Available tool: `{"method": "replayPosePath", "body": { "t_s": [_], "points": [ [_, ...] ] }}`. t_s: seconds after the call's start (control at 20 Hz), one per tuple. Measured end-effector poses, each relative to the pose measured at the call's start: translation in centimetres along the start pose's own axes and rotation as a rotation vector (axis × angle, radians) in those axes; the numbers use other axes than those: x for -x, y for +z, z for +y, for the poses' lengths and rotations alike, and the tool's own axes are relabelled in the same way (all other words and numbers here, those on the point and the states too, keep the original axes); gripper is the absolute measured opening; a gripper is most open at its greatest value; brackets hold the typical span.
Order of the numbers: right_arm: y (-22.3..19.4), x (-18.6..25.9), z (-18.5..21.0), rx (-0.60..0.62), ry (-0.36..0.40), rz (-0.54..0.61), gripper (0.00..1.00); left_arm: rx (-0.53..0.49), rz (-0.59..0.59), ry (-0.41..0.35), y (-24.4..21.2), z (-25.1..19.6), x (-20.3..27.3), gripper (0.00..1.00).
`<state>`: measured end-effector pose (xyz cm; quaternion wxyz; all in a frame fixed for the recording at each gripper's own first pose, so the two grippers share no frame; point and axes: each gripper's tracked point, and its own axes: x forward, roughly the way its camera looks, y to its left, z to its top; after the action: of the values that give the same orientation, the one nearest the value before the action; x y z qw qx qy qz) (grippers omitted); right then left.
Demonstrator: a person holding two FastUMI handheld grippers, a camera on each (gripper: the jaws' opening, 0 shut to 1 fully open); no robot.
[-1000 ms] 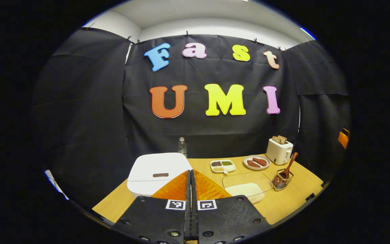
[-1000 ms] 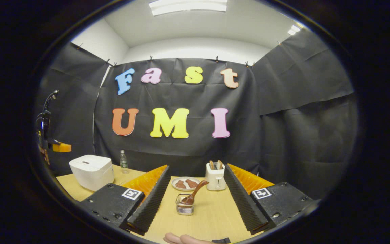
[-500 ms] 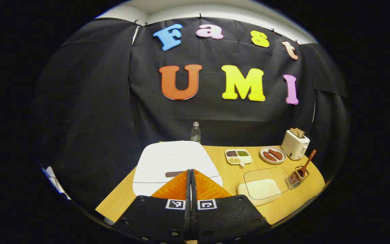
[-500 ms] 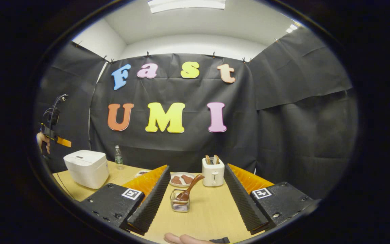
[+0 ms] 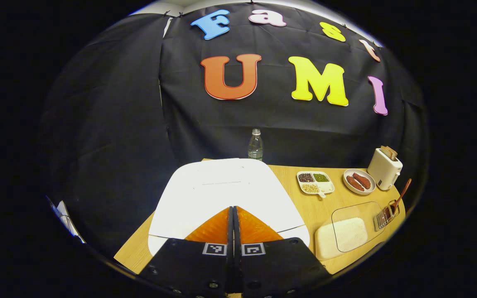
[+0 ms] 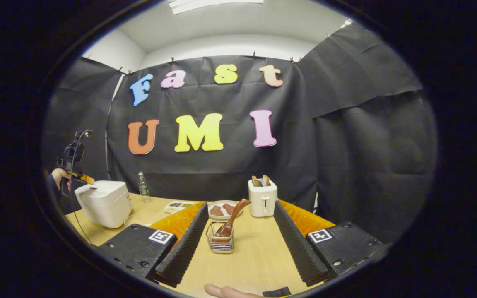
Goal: Close the left gripper, press the button to open the rice cooker; take a wooden spoon from the chopstick holder with the right hand, scoop a spoonful of rice and pour it into the rice cooker, then put the wooden spoon back into the chopstick holder.
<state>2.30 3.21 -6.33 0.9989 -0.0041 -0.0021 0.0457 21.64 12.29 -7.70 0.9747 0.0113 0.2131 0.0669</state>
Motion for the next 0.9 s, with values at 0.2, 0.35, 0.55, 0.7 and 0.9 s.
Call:
{"method": "replayPosePath", "body": {
  "t_s": [0.2,0.35,0.55,0.7,0.9],
  "points": [
    [-0.8,0.3,-0.5,0.035,-0.008,-0.014,0.99,0.033,0.045,-0.013,-1.5,-0.1,-0.5,0.0],
    [-0.6,0.5,-0.6,0.015,-0.012,-0.022,1.0,0.015,0.051,-0.024,-1.9,0.1,-0.3,0.0],
    [-0.7,0.9,-1.5,0.004,-0.026,-0.02,0.99,0.04,0.083,-0.027,-2.2,0.2,0.1,0.0],
    [-0.5,1.3,-1.8,0.011,-0.041,-0.025,0.99,0.03,0.027,0.01,-0.8,0.7,1.0,0.0],
    [-0.5,1.5,-1.7,0.016,-0.045,-0.026,0.99,-0.048,-0.141,0.067,3.3,1.6,3.0,0.1]
  ]
}}
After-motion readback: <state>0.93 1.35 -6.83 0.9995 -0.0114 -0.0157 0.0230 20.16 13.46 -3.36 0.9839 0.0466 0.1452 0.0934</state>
